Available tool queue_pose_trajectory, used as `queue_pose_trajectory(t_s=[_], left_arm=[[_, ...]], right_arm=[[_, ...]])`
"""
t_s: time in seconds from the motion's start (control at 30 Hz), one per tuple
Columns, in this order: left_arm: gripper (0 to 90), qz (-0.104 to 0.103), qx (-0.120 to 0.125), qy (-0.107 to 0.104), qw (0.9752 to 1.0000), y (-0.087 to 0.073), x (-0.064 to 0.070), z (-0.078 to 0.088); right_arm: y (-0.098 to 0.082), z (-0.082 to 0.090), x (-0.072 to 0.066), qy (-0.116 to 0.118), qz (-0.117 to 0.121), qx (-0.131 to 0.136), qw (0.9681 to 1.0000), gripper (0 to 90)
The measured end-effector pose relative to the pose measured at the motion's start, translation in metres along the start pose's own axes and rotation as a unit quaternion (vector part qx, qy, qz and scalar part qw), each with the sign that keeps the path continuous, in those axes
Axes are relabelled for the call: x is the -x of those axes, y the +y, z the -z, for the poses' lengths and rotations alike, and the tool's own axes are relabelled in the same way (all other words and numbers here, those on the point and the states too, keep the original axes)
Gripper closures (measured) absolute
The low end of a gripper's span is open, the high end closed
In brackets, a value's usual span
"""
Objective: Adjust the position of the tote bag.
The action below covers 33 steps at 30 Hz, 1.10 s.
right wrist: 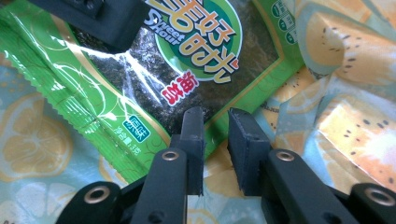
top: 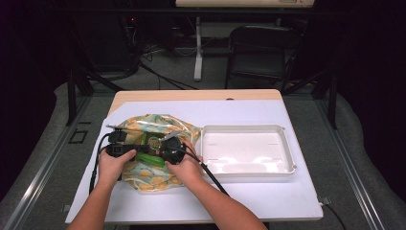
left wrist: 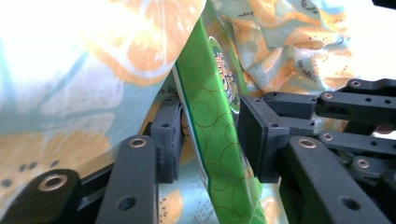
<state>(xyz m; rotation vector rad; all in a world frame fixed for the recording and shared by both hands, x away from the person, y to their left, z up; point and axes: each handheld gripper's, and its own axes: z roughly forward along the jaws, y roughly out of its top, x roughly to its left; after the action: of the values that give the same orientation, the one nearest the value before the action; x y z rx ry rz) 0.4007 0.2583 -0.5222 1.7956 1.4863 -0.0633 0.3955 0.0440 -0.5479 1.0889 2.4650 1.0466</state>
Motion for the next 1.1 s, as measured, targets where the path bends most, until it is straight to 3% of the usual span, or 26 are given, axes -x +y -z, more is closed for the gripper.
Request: queue_pose_trajectory(t_s=[0.1, 0.13, 0.23, 0.27, 0.43, 0.57, 0.83, 0.93, 1.1], left_arm=[[65.6, 0.007, 0.003, -0.007, 0.9999, 0.001, 0.000, 0.001], [66.4, 0.010, 0.004, -0.007, 0.9999, 0.001, 0.000, 0.001], [69.0, 0.021, 0.004, -0.015, 0.9997, 0.001, 0.000, 0.000], [69.5, 0.026, 0.008, -0.015, 0.9995, 0.002, 0.001, -0.001], [71.3, 0.038, 0.018, -0.020, 0.9989, 0.002, 0.001, 0.001], [72.1, 0.038, 0.024, -0.019, 0.9988, 0.002, 0.003, 0.004], [72.6, -0.002, 0.032, 0.009, 0.9994, -0.002, 0.013, 0.012], [72.7, -0.006, 0.033, 0.009, 0.9994, -0.004, 0.016, 0.014], [72.7, -0.034, 0.038, 0.017, 0.9985, -0.009, 0.024, 0.019]], right_arm=[[0.001, 0.003, 0.002, -0.002, 0.015, -0.016, 0.9998, 74.5], [0.001, 0.002, 0.001, -0.003, 0.006, -0.006, 1.0000, 74.2], [0.002, 0.007, 0.001, -0.002, 0.016, -0.009, 0.9998, 73.2], [0.002, 0.008, 0.000, -0.002, 0.011, 0.008, 0.9999, 73.0], [0.005, 0.025, -0.003, -0.002, 0.029, 0.023, 0.9993, 72.3], [0.007, 0.035, 0.000, 0.000, 0.031, 0.040, 0.9987, 71.6], [0.011, 0.050, 0.010, 0.004, 0.022, 0.064, 0.9977, 70.9], [0.016, 0.054, 0.016, 0.000, 0.018, 0.072, 0.9973, 70.8], [0.024, 0.049, 0.028, -0.015, 0.010, 0.063, 0.9978, 70.9]])
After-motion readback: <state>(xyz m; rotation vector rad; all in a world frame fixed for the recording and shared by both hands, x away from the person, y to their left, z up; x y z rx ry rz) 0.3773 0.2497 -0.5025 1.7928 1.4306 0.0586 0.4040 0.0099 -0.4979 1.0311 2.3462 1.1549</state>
